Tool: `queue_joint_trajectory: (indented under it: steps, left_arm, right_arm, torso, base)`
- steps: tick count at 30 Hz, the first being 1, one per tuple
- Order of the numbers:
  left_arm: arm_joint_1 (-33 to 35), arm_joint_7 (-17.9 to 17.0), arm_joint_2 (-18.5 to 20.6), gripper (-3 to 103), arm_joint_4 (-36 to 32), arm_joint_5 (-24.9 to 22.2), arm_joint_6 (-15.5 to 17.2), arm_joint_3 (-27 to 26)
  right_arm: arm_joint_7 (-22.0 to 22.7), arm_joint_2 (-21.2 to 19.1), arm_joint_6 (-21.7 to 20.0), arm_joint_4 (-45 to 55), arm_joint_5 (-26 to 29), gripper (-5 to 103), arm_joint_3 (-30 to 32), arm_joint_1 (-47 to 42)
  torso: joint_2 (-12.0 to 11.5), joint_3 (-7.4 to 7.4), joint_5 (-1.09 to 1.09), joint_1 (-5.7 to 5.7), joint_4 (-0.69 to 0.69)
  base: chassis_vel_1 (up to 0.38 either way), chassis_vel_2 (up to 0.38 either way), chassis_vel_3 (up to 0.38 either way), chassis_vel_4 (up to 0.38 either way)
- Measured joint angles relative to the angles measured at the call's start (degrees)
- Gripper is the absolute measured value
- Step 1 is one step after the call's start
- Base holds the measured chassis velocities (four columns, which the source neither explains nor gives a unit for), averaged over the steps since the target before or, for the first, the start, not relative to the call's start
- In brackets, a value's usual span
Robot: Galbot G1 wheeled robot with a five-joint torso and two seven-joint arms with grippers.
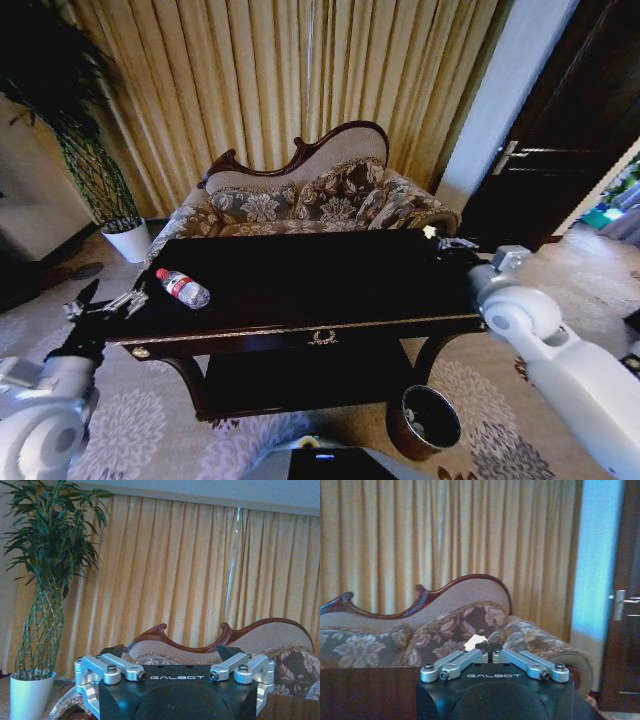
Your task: Move to the front of the table and place the trash on the table into the trash bin.
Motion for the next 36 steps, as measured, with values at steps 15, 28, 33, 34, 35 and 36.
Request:
queue_joint_trajectory:
  steps: [15,28,33,34,35,36]
  left_arm:
    - [-0.2,0.1,0.9,100,0.4,0.1,0.2,0.5]
    - [-0.4,0.4,0.8,100,0.3,0.1,0.2,0.4]
    - [-0.4,0.4,0.6,100,0.4,0.1,0.2,0.3]
    - [-0.5,0.4,0.5,100,0.4,0.1,0.1,0.3]
    - [-0.4,0.4,0.4,100,0.3,0.1,0.1,0.3]
    - [-0.4,0.4,0.4,100,0.3,0.1,0.1,0.3]
  right_arm:
    - [-0.7,4.6,1.3,1.5,-5.5,0,3.9,-6.2]
    - [-0.5,5.0,1.5,2.3,-5.9,0,3.7,-7.1]
    - [-0.5,5.3,1.5,2.4,-6.0,0,3.5,-7.4]
    - [-0.5,5.4,1.5,2.5,-6.0,0,3.5,-7.5]
    - [-0.5,5.5,1.5,2.5,-6.0,0,3.5,-7.7]
    - [-0.4,5.5,1.5,2.5,-6.0,0,3.5,-7.8]
  torso:
    - [0.0,0.00,0.00,0.00,0.00]
    - [0.0,0.00,0.00,0.00,0.00]
    - [0.0,0.00,0.00,0.00,0.00]
    - [0.0,0.00,0.00,0.00,0.00]
    - [0.0,0.00,0.00,0.00,0.00]
    - [0.0,0.00,0.00,0.00,0.00]
  base:
    - [0.000,0.000,0.000,0.000]
    - [0.000,0.000,0.000,0.000]
    - [0.000,0.000,0.000,0.000]
    - [0.000,0.000,0.000,0.000]
    - [0.000,0.000,0.000,0.000]
    - [0.000,0.000,0.000,0.000]
